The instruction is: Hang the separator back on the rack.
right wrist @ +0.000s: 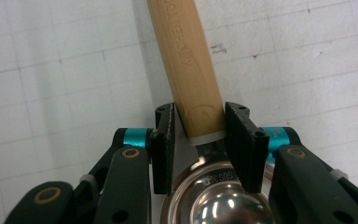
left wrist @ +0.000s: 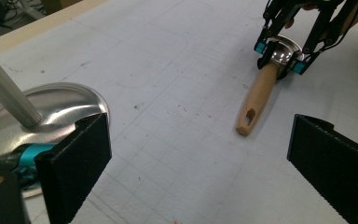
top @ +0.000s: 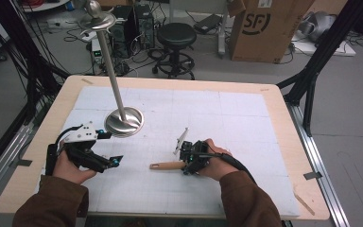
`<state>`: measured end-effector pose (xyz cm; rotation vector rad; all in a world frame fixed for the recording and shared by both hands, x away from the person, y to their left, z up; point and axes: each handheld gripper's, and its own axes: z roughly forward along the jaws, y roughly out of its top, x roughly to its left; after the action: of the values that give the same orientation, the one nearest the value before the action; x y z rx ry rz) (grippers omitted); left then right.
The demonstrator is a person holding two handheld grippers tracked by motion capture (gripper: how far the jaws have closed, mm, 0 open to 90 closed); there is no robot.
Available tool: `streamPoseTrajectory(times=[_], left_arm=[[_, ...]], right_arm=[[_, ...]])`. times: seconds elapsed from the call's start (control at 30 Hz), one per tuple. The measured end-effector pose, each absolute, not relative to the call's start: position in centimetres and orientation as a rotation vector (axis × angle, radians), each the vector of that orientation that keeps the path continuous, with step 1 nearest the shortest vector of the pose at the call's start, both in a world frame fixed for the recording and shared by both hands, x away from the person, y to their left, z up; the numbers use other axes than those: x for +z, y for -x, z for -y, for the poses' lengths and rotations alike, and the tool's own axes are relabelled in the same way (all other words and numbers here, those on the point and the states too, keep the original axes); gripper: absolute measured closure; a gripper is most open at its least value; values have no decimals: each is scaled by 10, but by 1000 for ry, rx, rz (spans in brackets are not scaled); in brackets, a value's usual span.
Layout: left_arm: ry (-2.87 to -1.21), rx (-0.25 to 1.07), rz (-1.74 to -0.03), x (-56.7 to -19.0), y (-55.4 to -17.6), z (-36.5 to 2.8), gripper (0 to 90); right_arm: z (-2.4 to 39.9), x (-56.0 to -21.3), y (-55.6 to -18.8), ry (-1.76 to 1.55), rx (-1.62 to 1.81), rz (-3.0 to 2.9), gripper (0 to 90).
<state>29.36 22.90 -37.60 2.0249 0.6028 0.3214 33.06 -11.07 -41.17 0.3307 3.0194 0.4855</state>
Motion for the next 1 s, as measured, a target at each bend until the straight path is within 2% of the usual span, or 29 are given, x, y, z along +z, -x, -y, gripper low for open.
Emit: streamPoseTrajectory(times=[0.5,1.0], left_arm=[[-2028,319,-598,-376,-293,-229,69],[-2026,321,-596,-376,-293,-230,68]], right_arm=[[112,-409,-333,-377,450,-3004,670],[100,-410,-334,-333,311,-3011,645]])
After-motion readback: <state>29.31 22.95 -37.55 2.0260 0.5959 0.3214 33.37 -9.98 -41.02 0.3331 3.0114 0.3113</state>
